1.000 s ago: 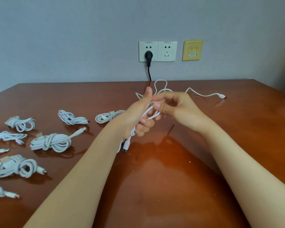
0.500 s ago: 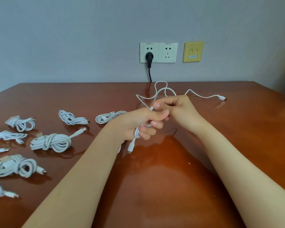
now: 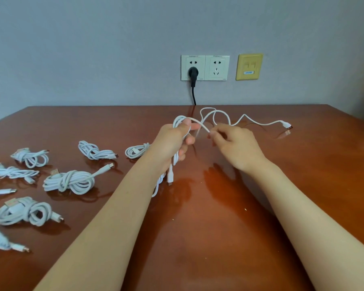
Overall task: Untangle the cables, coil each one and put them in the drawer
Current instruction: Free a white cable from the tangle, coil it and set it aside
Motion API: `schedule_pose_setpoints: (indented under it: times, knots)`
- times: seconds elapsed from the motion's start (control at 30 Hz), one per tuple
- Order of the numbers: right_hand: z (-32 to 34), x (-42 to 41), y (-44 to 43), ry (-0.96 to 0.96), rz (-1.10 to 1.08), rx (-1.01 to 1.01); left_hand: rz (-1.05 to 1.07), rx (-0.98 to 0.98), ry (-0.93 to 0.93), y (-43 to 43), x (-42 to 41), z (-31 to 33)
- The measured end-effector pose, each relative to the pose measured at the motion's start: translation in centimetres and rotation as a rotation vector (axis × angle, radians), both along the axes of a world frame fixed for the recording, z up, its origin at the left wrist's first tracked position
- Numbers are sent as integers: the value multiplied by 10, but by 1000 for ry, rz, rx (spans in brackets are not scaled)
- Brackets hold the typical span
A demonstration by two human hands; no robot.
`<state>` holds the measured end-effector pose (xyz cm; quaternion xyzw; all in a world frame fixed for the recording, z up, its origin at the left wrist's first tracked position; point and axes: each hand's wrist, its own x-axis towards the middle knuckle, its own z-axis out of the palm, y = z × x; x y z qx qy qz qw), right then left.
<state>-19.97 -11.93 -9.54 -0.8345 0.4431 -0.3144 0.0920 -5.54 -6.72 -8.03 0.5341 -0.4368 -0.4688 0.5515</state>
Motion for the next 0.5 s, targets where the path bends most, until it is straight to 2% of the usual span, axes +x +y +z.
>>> schedule_pose_setpoints:
  times: [0.1, 0.3, 0.5]
  knots:
    - [1, -1, 3, -1, 4, -29, 62, -42, -63, -4, 0, -3]
    - [-3, 17, 21, 14, 86, -192, 46, -97, -1, -5, 3, -5]
    - [-6, 21, 23, 1, 134, -230, 72, -154, -182, -5, -4, -6]
